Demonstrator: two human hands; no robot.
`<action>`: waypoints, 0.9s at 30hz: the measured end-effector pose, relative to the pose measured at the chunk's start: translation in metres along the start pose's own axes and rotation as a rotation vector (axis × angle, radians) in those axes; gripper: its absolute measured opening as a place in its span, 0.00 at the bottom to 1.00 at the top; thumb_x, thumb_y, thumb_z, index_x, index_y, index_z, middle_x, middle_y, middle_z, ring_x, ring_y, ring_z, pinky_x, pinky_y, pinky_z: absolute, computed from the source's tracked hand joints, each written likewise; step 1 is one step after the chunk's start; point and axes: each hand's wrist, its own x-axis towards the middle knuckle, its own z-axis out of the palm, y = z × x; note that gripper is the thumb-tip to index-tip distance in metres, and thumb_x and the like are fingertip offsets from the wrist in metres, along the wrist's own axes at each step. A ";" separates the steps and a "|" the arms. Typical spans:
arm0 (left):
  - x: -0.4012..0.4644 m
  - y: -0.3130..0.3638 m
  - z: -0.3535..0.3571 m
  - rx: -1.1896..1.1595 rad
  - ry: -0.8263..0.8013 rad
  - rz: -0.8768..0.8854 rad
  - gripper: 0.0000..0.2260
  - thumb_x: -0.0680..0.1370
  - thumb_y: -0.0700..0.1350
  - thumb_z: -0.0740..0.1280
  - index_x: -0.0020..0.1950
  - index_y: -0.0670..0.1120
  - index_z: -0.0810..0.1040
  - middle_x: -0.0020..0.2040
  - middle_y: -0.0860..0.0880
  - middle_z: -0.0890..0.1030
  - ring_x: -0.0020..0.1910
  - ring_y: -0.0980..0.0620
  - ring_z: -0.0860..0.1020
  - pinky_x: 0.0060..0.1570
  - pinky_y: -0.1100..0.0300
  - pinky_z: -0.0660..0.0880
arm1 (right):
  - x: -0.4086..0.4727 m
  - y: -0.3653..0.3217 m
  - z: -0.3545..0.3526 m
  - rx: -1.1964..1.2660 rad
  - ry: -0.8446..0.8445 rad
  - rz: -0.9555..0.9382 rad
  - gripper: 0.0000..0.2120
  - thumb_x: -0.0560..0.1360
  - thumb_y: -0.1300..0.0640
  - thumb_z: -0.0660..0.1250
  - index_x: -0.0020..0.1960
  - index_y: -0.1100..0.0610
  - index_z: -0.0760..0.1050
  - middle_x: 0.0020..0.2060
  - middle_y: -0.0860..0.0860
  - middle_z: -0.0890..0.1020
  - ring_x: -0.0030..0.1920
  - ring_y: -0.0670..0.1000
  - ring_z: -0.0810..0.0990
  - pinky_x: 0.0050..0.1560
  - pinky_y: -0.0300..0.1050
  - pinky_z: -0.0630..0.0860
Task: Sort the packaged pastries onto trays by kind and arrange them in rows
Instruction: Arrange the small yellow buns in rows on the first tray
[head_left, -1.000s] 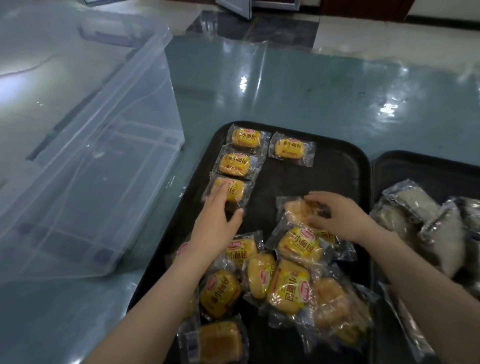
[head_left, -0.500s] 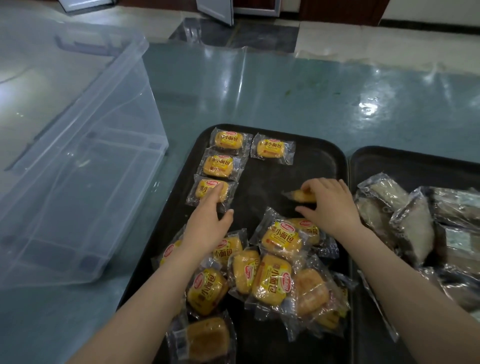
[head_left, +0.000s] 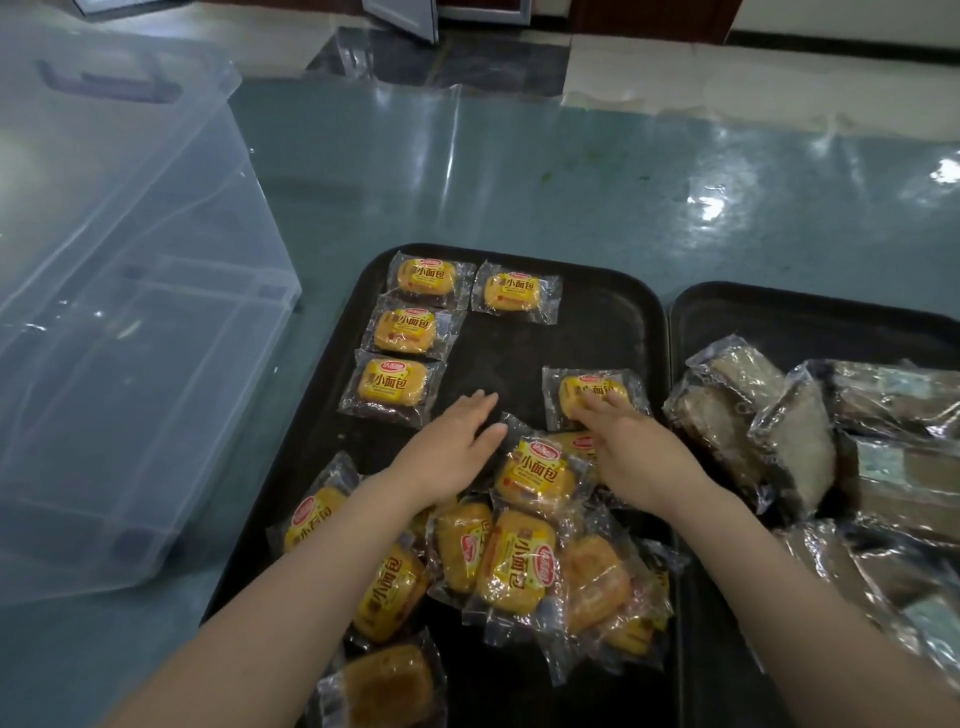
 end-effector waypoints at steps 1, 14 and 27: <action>0.007 0.002 0.001 0.028 -0.051 -0.027 0.26 0.81 0.58 0.51 0.77 0.51 0.51 0.78 0.52 0.50 0.76 0.54 0.47 0.70 0.59 0.47 | 0.004 0.001 -0.001 0.011 -0.002 0.016 0.28 0.80 0.64 0.55 0.78 0.53 0.55 0.78 0.50 0.53 0.77 0.54 0.48 0.74 0.51 0.55; 0.021 -0.005 0.010 0.233 -0.087 -0.034 0.33 0.78 0.65 0.47 0.77 0.49 0.50 0.78 0.51 0.45 0.76 0.52 0.43 0.72 0.51 0.47 | 0.095 0.011 -0.020 0.201 0.171 0.252 0.25 0.80 0.61 0.59 0.76 0.53 0.61 0.78 0.51 0.48 0.77 0.55 0.43 0.73 0.55 0.54; -0.008 0.011 0.013 -0.237 0.178 -0.089 0.09 0.74 0.53 0.70 0.51 0.58 0.73 0.47 0.62 0.77 0.49 0.62 0.75 0.43 0.71 0.68 | 0.010 0.006 -0.005 0.275 0.114 0.005 0.18 0.77 0.58 0.67 0.66 0.52 0.75 0.66 0.48 0.75 0.67 0.48 0.71 0.66 0.38 0.63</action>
